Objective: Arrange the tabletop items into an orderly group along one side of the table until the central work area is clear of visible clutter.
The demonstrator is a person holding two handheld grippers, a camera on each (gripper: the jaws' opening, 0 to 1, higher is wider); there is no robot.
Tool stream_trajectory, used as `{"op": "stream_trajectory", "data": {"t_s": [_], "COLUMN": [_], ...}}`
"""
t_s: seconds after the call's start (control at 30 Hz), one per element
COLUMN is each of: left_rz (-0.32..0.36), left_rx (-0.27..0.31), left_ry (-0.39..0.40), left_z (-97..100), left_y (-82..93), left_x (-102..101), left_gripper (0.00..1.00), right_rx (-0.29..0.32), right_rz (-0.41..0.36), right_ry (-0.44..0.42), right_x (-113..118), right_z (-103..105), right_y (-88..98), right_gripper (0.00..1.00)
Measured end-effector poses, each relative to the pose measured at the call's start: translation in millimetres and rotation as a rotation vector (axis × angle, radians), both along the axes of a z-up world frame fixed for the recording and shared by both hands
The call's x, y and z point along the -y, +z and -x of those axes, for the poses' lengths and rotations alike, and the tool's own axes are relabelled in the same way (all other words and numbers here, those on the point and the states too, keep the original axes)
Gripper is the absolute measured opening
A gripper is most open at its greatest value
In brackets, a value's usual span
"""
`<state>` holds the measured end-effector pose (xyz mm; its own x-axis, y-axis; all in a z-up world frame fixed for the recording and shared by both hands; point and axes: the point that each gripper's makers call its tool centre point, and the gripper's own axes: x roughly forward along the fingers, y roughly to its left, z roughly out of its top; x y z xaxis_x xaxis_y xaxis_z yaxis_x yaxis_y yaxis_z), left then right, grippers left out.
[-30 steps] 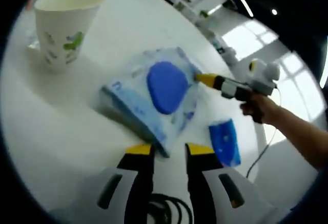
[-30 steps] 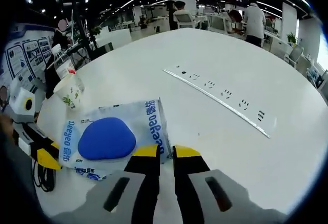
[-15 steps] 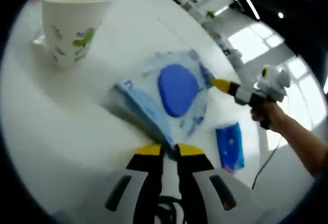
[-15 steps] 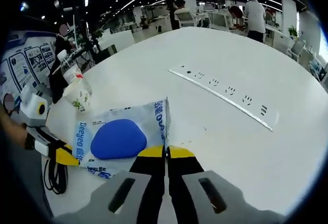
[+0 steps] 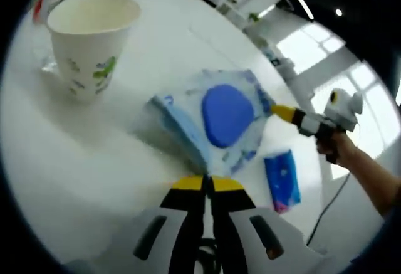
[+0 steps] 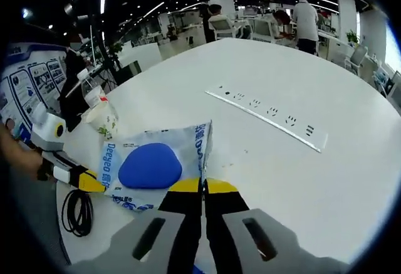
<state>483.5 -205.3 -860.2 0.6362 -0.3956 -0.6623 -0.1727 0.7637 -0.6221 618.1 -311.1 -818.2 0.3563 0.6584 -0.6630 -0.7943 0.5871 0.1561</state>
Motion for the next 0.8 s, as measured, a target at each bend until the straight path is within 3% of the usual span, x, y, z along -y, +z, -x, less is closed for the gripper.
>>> {"op": "stream_trajectory", "data": {"t_s": [0.47,0.8], "left_rz": [0.001,-0.017], "left_rx": [0.042,0.052], "left_ry": [0.043,0.090], "left_z": [1.6,-3.5], "left_y": [15.3,19.3], "left_x": [-21,-48], "left_gripper": [0.00,0.00], "right_rx": [-0.001,-0.031], "right_rz": [-0.022,-0.058], "right_ry": [-0.054,-0.089], "right_x": [15,15], "right_z": [29,54], "right_y": [11.0,0.7], "right_gripper": [0.00,0.00]}}
